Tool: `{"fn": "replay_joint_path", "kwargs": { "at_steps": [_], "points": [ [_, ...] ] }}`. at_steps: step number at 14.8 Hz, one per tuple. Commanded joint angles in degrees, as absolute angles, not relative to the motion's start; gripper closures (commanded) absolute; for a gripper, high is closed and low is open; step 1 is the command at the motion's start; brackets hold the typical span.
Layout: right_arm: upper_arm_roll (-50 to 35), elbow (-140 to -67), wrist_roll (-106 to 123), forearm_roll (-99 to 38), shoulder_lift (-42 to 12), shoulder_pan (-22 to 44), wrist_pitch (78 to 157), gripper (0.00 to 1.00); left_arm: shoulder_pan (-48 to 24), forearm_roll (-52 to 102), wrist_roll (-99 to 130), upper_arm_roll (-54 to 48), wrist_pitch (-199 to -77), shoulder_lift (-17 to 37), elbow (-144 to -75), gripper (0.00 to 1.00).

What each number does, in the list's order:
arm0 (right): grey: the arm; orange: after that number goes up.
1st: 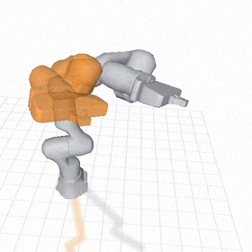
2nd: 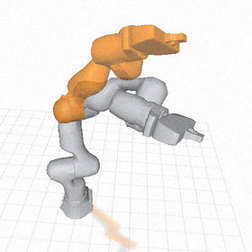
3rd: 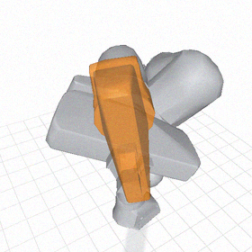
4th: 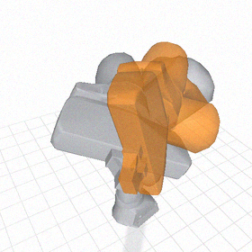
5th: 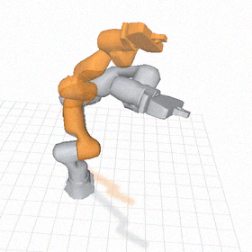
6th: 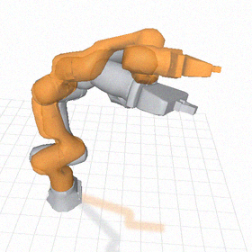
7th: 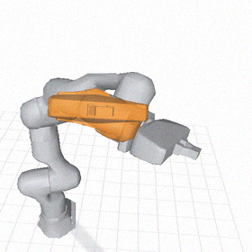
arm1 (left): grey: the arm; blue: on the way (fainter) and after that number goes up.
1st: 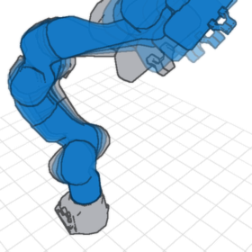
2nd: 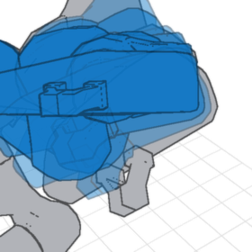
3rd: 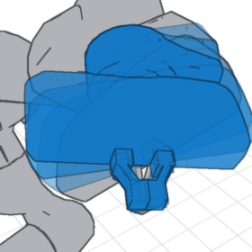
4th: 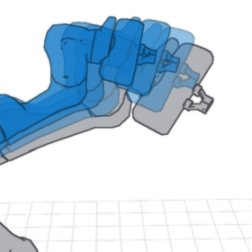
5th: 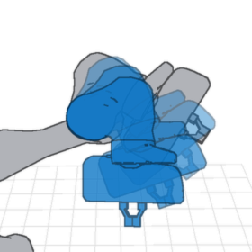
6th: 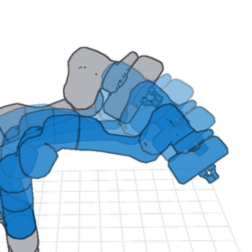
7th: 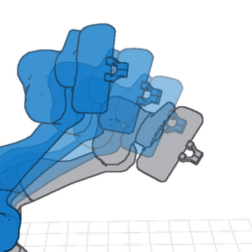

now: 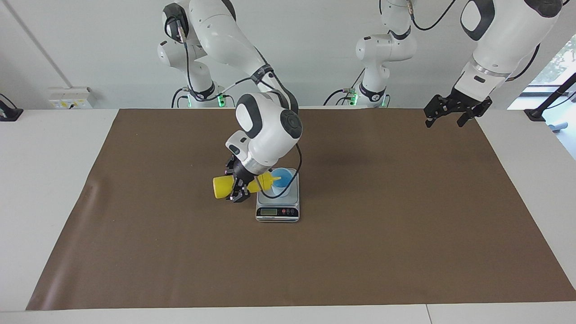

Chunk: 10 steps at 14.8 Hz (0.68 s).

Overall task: Pour seasoning into cup on scale with both arms
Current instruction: 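Tilt the yellow bottle with the right gripper to pour into the cup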

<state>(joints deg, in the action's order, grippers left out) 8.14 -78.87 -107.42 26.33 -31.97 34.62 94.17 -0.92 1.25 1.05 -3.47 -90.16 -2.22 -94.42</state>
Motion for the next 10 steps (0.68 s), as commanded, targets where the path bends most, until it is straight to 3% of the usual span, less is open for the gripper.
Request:
{"fn": "replay_joint_path", "kwargs": {
  "at_steps": [1, 6, 10],
  "points": [
    [7.9, -78.7, -108.8, 28.0, -31.5, 34.2, 93.8, 1.0, -0.4, 2.0, 0.5, -3.6, -89.7, -3.4, -95.4, 0.0],
    [8.0, -78.5, -107.8, 27.7, -31.0, 33.7, 92.7, 1.0, -0.4, 2.0, 0.5, -3.6, -89.7, -3.4, -95.4, 0.0],
    [8.0, -79.1, -98.8, 18.5, -24.8, 28.6, 93.3, 1.0, -0.4, 2.0, 0.5, -3.6, -89.7, -3.5, -95.4, 0.0]
  ]
}}
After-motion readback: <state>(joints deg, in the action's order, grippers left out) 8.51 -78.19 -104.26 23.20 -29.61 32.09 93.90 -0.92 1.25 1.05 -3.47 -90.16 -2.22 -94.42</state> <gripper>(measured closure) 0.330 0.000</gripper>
